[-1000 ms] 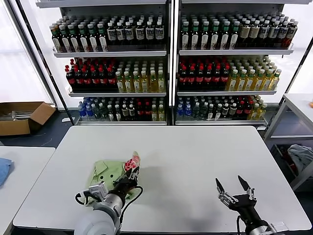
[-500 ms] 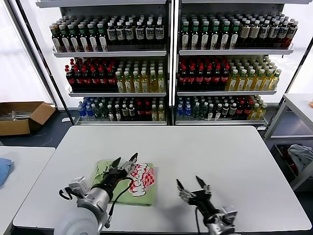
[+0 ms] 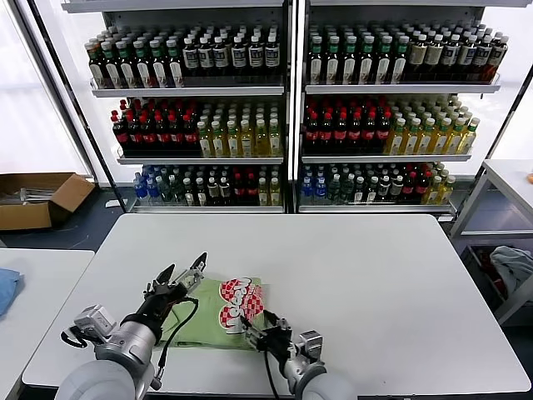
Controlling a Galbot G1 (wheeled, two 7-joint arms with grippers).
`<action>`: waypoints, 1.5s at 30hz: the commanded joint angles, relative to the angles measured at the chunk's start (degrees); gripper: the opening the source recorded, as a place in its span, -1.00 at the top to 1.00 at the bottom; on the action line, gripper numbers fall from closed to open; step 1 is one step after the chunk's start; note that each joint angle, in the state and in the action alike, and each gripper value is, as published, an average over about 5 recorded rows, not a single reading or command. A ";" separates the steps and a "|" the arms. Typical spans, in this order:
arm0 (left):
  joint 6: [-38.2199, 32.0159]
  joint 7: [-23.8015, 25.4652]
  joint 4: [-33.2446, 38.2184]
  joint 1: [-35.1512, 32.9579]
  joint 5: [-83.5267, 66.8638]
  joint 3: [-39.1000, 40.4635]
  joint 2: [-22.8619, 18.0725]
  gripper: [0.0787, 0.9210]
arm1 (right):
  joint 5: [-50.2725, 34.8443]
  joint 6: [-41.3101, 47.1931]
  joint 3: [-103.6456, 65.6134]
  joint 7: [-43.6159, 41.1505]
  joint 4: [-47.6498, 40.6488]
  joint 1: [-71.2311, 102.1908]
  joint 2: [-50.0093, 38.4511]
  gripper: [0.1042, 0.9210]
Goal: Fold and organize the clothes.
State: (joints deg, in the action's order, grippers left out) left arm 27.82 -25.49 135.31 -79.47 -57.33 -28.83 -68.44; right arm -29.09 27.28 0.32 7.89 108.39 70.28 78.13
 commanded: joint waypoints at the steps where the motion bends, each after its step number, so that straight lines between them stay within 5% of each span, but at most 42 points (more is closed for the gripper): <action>1: -0.07 0.42 1.16 -1.39 -1.27 -3.89 -0.14 -0.77 | -0.97 4.90 5.29 2.51 -3.11 -4.43 1.35 -0.09; 14: -0.49 0.38 0.90 -1.72 -1.20 -4.93 -0.72 -0.77 | 8.70 5.74 -2.98 -3.77 6.82 -0.37 -9.83 0.84; 18: -0.49 0.36 1.05 -1.69 -1.01 -4.35 -1.20 -0.77 | 9.31 5.78 -7.57 -5.76 10.31 1.45 -14.06 0.99; 37: -0.65 0.52 0.69 -3.11 -0.25 -5.01 -2.50 -0.77 | 14.96 -3.65 -18.29 -9.72 8.37 8.77 -20.62 0.97; 45: -0.58 0.63 1.42 -3.68 -0.12 -4.62 -2.45 -0.77 | 14.74 -3.42 -18.61 -5.93 13.83 10.22 -17.70 0.51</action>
State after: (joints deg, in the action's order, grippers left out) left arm 27.19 -24.96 136.33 -82.57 -57.67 -33.41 -70.76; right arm -15.91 25.97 -16.27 -0.28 117.63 78.11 59.93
